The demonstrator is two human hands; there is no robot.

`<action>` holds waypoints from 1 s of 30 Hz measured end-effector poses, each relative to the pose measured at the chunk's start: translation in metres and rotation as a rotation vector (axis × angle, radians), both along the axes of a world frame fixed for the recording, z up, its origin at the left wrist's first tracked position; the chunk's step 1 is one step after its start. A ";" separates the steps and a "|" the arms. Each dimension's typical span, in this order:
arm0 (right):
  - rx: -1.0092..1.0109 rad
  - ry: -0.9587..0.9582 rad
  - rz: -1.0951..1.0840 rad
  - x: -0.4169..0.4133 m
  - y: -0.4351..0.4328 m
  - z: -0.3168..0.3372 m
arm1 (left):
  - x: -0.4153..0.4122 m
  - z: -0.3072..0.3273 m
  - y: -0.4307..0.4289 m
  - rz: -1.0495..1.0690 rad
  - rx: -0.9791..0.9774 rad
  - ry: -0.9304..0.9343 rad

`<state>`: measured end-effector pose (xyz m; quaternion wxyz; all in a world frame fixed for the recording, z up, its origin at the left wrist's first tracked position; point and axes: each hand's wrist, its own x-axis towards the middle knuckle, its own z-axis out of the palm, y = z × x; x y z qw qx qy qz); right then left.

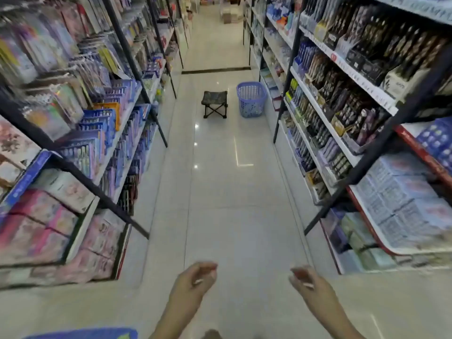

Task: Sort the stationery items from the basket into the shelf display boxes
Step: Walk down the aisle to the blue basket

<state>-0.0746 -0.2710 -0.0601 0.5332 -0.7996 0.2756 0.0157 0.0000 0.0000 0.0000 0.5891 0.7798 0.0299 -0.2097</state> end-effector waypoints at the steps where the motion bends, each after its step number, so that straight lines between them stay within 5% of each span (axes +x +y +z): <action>1: 0.007 -0.039 0.050 0.020 0.007 0.001 | 0.009 -0.003 -0.001 0.008 -0.022 -0.022; 8: 0.045 -0.179 0.250 0.127 0.037 0.040 | 0.075 -0.006 0.015 0.045 -0.066 -0.082; 21: 0.031 -0.097 0.015 0.254 -0.011 0.028 | 0.304 -0.006 -0.027 -0.162 -0.079 -0.095; 30: 0.079 -0.112 0.063 0.416 -0.063 0.025 | 0.425 -0.010 -0.068 -0.041 -0.079 -0.110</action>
